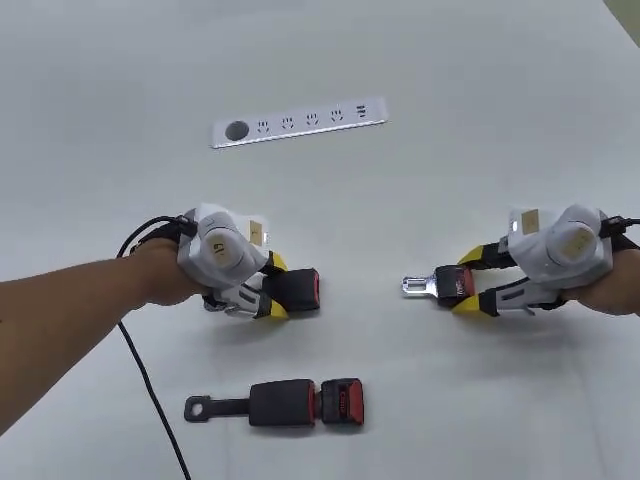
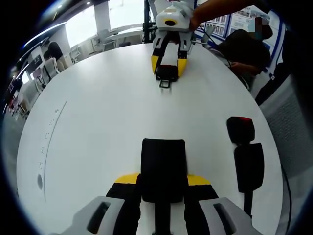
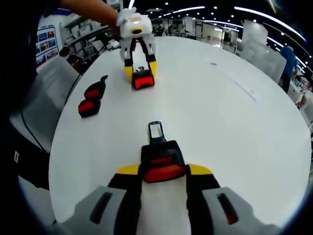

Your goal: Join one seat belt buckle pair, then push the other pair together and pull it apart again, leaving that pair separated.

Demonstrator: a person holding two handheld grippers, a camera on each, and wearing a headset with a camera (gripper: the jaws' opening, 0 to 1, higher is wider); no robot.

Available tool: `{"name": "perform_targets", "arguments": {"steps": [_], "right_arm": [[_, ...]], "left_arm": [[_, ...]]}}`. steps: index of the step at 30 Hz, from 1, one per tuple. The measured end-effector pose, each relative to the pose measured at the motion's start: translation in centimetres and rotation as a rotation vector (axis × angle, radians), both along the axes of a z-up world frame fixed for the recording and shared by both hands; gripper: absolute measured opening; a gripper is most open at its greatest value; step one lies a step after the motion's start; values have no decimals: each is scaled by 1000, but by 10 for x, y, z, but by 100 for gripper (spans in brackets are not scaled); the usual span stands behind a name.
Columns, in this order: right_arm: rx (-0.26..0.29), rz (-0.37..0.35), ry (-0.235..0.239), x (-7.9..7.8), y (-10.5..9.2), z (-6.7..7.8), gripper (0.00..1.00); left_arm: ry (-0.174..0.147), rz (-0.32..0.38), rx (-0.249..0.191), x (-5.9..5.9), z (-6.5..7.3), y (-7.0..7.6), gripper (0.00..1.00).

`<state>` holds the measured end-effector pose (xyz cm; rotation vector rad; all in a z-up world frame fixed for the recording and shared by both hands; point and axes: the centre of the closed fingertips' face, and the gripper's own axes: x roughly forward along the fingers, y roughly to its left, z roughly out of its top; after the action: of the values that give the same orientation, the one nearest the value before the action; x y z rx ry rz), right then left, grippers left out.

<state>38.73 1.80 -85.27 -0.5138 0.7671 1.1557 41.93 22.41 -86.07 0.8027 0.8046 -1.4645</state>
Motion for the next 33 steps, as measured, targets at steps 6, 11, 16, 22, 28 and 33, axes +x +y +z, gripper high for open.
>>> {"name": "perform_targets", "arguments": {"steps": [6, 11, 16, 22, 28, 33], "right_arm": [[-2, -16, 19, -1, -10, -1, 35], [-12, -15, 19, 1, -9, -1, 35], [-41, -43, -5, 6, -13, -2, 40], [-1, -128, -30, 10, -13, 9, 55], [98, -335, -85, 26, -10, 30, 72], [146, -482, -119, 32, -9, 43, 80]], "left_arm": [[3, 2, 4, 0, 0, 0, 35], [10, 13, 13, 1, -1, 1, 35], [66, 51, 19, -5, 2, -2, 43], [114, 203, -46, -2, 18, 1, 64], [91, 396, -161, 13, 44, 4, 97], [98, 570, -184, 16, 59, 25, 100]]}}
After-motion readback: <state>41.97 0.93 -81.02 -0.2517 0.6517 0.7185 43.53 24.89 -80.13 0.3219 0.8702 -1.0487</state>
